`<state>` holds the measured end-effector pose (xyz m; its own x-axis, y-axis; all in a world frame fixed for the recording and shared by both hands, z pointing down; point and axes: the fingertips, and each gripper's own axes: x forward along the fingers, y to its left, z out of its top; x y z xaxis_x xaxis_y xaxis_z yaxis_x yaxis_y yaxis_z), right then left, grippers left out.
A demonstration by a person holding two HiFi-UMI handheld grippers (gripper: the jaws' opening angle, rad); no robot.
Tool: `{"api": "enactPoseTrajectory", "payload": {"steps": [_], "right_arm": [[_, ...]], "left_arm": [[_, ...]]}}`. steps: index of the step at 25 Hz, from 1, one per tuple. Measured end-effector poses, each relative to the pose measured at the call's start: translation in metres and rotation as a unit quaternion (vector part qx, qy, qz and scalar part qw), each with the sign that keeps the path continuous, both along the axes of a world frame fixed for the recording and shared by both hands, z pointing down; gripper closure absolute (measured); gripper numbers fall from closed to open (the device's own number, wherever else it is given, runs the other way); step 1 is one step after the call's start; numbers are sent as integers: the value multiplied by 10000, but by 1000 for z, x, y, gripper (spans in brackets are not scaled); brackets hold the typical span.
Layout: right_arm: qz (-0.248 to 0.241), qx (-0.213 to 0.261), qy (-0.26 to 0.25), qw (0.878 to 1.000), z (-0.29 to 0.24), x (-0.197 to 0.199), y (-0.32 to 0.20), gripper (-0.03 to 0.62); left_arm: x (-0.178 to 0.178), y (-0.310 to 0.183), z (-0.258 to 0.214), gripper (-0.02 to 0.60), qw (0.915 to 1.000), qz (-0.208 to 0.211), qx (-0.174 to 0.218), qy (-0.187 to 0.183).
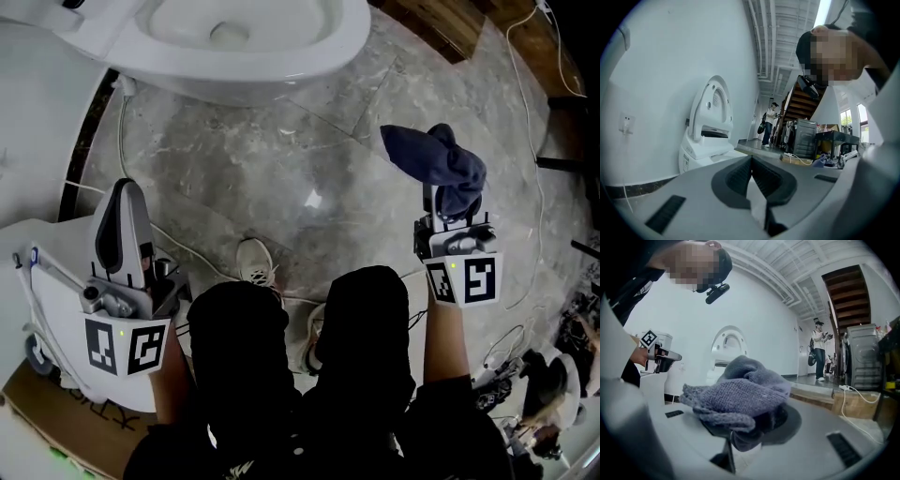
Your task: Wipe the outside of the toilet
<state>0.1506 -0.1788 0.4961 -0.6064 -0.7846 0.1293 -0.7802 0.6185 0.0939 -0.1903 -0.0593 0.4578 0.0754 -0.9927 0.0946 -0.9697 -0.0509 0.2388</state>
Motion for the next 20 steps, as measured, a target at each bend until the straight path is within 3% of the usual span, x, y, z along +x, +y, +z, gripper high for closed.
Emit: {"api": "enactPoseTrajectory", "payload": {"steps": [20], "right_arm": [[-158, -287, -127, 9994, -222, -36, -9, 477]], "left_arm": [[-15, 10, -219, 571, 9989, -391, -245, -117]]}}
